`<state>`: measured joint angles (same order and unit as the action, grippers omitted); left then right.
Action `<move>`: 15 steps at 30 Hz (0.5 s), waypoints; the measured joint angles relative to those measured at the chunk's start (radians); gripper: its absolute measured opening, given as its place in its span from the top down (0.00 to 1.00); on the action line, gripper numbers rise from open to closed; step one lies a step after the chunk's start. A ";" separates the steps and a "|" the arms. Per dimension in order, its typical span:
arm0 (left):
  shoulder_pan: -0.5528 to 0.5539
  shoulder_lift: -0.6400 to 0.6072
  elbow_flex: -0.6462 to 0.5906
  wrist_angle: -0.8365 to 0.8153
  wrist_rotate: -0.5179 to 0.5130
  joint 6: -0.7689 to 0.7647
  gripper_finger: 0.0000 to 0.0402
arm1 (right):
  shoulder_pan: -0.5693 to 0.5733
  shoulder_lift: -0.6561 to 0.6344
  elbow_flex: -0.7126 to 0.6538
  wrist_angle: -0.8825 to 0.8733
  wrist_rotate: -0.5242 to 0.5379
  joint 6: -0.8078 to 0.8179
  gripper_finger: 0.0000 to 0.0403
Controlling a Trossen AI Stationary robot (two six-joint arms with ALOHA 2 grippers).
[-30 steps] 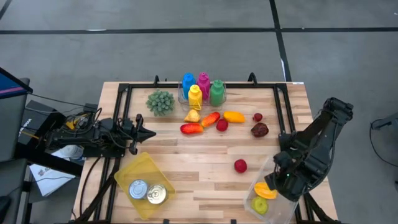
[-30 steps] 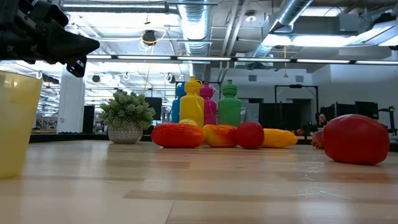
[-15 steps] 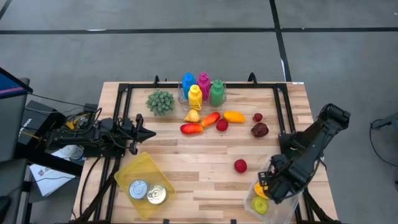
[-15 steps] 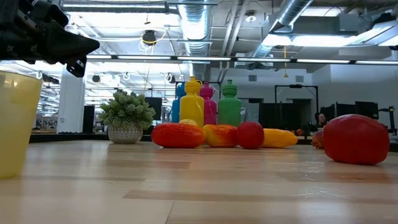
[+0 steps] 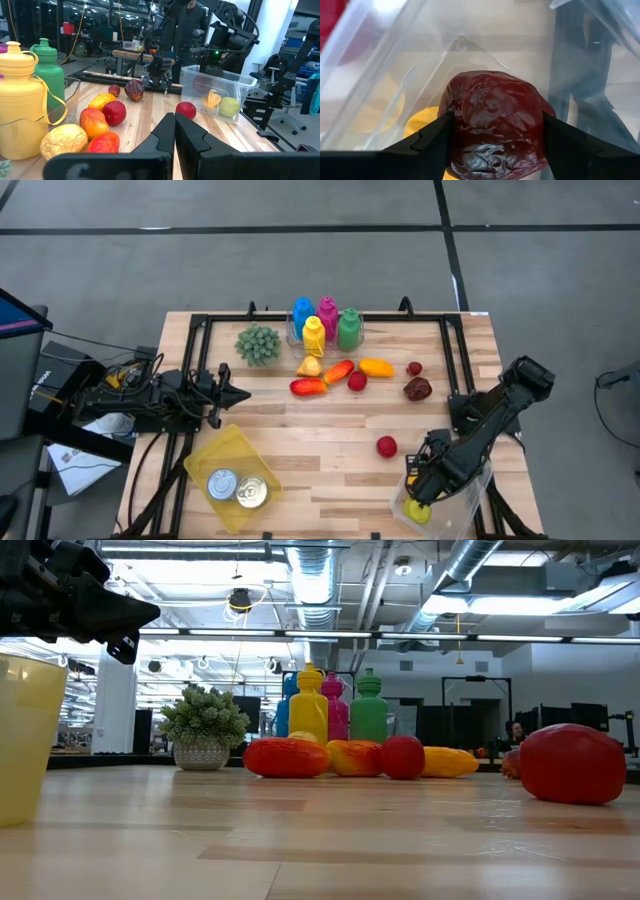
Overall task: Pick & Place Food Item
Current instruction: Put the left dark red apple into the white bin, then put the bottom red tomato into the white bin
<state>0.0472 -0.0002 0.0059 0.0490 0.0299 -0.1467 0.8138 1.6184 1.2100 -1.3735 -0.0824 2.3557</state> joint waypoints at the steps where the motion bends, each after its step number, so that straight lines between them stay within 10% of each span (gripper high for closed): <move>1: 0.000 0.000 0.000 0.000 0.000 0.000 1.00 | -0.003 0.004 0.002 -0.002 0.003 -0.001 0.35; 15: 0.000 0.000 0.000 -0.001 0.000 0.000 1.00 | -0.002 -0.013 0.033 -0.009 0.001 -0.065 0.08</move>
<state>0.0472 -0.0002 0.0059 0.0479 0.0299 -0.1466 0.8117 1.6055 1.2428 -1.3822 -0.0814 2.2903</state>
